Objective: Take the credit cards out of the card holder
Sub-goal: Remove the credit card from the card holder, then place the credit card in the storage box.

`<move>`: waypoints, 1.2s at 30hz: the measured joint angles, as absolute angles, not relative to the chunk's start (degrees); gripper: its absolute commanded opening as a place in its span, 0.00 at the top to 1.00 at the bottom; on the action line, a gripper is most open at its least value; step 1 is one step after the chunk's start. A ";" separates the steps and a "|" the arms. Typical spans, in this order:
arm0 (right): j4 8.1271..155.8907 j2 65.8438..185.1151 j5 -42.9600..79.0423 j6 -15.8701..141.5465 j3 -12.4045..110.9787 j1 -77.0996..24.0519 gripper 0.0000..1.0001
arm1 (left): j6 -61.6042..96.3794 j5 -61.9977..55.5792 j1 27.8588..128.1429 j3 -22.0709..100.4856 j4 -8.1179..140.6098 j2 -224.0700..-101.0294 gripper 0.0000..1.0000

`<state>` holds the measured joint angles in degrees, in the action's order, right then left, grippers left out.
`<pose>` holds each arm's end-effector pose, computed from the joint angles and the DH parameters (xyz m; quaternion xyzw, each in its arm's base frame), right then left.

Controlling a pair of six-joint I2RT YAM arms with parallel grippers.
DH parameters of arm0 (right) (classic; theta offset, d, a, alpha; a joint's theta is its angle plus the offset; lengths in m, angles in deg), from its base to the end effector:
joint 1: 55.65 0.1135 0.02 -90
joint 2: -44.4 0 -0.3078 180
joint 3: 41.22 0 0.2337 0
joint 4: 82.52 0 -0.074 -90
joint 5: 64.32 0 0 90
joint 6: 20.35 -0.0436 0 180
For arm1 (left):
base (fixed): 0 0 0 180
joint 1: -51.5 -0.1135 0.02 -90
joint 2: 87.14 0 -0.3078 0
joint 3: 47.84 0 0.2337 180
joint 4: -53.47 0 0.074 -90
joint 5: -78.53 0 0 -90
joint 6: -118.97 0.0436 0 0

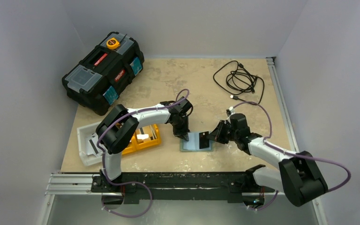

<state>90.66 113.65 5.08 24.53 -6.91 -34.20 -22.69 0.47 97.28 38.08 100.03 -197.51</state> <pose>0.1695 0.0831 0.1910 0.1127 0.8939 0.3571 0.2465 0.2570 -0.2771 0.1950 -0.0332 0.9805 -0.1910 0.0312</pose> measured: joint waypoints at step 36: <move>94.33 110.99 -10.74 11.79 5.49 -34.18 1.00 | -14.89 16.06 84.41 26.24 98.13 -162.54 0.38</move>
